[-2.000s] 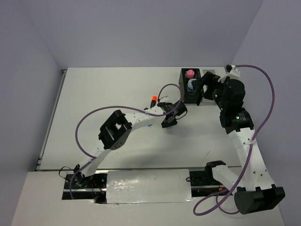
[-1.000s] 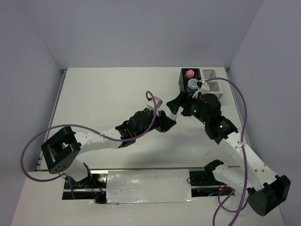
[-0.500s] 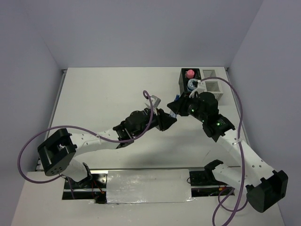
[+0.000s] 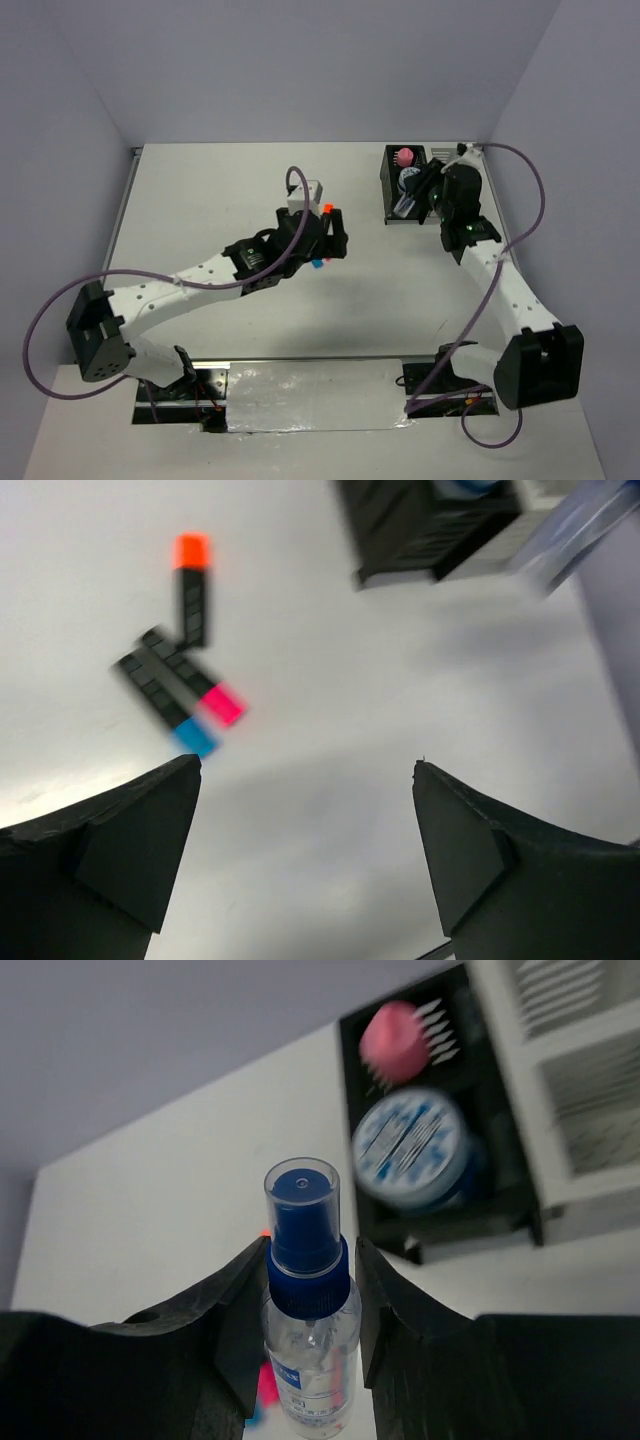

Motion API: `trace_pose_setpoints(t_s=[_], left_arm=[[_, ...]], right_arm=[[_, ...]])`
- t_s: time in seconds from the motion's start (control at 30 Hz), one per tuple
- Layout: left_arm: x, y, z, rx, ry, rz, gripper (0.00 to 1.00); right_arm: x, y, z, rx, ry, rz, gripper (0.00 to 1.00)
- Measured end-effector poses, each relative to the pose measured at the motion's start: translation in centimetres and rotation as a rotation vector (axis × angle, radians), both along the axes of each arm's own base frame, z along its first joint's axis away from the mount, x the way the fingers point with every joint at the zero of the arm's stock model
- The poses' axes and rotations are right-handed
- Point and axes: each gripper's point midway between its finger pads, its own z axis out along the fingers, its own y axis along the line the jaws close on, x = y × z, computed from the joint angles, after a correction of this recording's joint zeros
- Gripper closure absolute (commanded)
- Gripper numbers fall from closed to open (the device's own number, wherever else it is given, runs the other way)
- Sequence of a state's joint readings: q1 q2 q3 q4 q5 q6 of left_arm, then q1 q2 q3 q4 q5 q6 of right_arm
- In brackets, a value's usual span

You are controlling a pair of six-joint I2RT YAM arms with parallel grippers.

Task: Sort the stationery into containers
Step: Place the stationery in the storage box.

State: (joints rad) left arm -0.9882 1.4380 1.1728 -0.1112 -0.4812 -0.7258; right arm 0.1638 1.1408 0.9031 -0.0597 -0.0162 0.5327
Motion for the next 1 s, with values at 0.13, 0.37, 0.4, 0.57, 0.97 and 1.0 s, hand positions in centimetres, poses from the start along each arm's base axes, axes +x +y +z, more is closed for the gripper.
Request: trace_pose_setpoints(t_s=[0.13,0.37,0.4,0.57,0.97,1.0], left_arm=[[-2.9,6.9,-0.9,0.138,0.084,0.102,0.01],[-7.8,15.5,0.8,0.181,0.092,0.139,0.01],[-8.2,16.2,0.7,0.186,0.093,0.139,0.00],[-9.9,19.3,-1.0,0.261,0.111,0.145,0.01],[-10.5,19.5,-2.1,0.302,0.128,0.103,0.01],[-10.5,19.2,-2.2,0.293,0.128,0.094,0.01]], right_arm=[[5.2,-5.1,1.8,-0.095,-0.070,-0.217,1.00],[12.1,-9.8,3.7,-0.243,-0.194,-0.361,1.00],[13.0,-10.3,3.8,-0.262,-0.204,-0.369,1.00],[16.8,-12.0,3.8,-0.339,-0.216,-0.387,1.00],[19.9,-17.2,-1.9,-0.452,-0.133,-0.408,0.98],[20.1,-17.5,-2.3,-0.461,-0.129,-0.402,0.98]])
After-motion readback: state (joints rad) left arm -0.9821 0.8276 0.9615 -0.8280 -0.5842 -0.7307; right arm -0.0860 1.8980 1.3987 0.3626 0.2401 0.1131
